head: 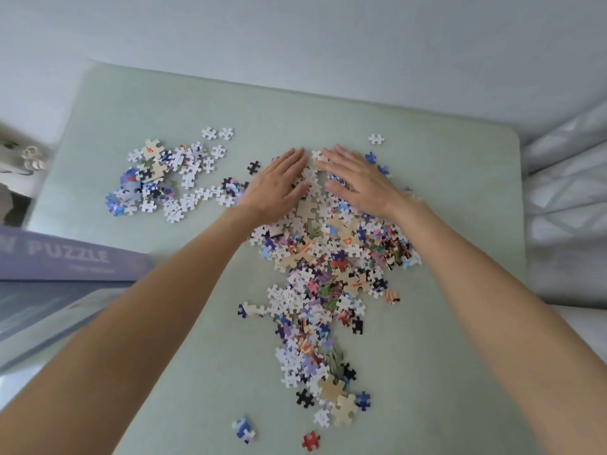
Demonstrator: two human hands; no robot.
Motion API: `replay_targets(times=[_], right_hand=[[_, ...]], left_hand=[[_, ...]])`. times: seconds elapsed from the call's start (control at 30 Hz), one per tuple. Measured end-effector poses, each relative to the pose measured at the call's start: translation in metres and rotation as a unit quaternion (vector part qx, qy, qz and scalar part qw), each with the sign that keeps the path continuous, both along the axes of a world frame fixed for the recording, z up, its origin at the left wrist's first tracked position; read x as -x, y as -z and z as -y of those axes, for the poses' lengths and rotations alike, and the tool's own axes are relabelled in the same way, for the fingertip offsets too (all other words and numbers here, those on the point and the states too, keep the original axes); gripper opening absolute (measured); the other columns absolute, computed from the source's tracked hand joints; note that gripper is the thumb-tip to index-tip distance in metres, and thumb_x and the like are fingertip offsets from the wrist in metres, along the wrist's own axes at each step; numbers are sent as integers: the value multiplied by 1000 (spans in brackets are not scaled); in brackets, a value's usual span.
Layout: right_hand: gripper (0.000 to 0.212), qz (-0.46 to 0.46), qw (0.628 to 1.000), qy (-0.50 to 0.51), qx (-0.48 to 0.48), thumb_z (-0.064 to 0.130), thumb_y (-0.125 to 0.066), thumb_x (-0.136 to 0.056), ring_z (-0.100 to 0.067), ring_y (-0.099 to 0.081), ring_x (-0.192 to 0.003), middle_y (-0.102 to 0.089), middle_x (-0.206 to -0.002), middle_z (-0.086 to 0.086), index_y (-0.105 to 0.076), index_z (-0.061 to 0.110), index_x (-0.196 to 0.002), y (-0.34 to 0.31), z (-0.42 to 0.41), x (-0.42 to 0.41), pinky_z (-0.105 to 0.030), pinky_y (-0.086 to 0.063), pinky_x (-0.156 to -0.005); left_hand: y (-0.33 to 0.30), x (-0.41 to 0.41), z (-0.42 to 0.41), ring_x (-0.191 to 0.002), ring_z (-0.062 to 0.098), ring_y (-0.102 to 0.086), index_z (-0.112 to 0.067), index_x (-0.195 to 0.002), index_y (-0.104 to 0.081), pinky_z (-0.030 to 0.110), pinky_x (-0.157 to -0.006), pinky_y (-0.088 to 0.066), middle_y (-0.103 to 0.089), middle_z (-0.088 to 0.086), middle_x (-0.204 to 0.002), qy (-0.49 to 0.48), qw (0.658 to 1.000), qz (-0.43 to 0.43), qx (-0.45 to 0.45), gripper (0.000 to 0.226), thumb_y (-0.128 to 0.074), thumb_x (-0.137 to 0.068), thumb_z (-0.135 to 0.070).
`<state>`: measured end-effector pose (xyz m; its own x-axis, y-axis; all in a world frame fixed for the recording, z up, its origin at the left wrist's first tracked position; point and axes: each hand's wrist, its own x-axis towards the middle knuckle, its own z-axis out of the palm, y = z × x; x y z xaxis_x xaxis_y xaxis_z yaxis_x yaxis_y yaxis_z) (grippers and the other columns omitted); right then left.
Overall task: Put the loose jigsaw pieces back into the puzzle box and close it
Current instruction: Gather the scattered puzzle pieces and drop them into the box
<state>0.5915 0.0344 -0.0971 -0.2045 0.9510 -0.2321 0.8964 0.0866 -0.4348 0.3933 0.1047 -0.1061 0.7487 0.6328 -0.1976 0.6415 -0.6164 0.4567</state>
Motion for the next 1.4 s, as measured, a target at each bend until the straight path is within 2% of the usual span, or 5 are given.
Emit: replay_targets(times=[0.5, 0.73, 1.1, 1.3, 1.4], right_hand=[[39, -113, 987, 105, -51, 39, -41, -96, -15, -35, -133, -43, -143, 1, -57, 18, -125, -29, 105, 23, -37, -23, -109], [59, 37, 953, 301, 4, 40, -32, -99, -28, 6, -144, 2, -157, -15, -12, 15, -149, 10, 14, -23, -40, 4, -117], [59, -20, 999, -27, -29, 47, -32, -98, -15, -5, -144, -9, -157, -1, -21, 16, -147, 5, 2, 60, -29, 5, -115], [31, -161, 987, 11, -11, 25, -51, -94, -11, -43, -124, -54, -132, -1, -57, 16, -123, -12, 58, 46, -35, -32, -109], [31, -142, 987, 53, -54, 28, -50, -94, -12, -40, -127, -55, -131, -2, -59, 14, -120, -19, 71, 24, -36, -25, -111]], left_hand=[[-30, 77, 109, -106, 9, -56, -17, -120, -61, 33, -98, -44, -59, 1, -127, -13, 986, 159, 38, 28, -46, -96, -17], [2, 98, 70, -144, 17, -13, -24, -142, -36, 39, -117, 0, -27, -4, -152, -192, 974, 52, -112, 52, -30, -95, -47], [11, 70, 53, -144, 10, 3, -23, -149, -15, 32, -117, 6, -10, -4, -157, -134, 989, 12, -61, 62, -15, -95, -53], [-3, 55, 91, -137, 13, -30, -15, -133, -48, 35, -116, -17, -43, 2, -143, -42, 988, 140, 48, 52, -24, -96, -43], [-9, 57, 88, -127, 6, -37, -14, -126, -55, 33, -111, -29, -50, 2, -137, -28, 980, 188, 65, 45, -31, -96, -37]])
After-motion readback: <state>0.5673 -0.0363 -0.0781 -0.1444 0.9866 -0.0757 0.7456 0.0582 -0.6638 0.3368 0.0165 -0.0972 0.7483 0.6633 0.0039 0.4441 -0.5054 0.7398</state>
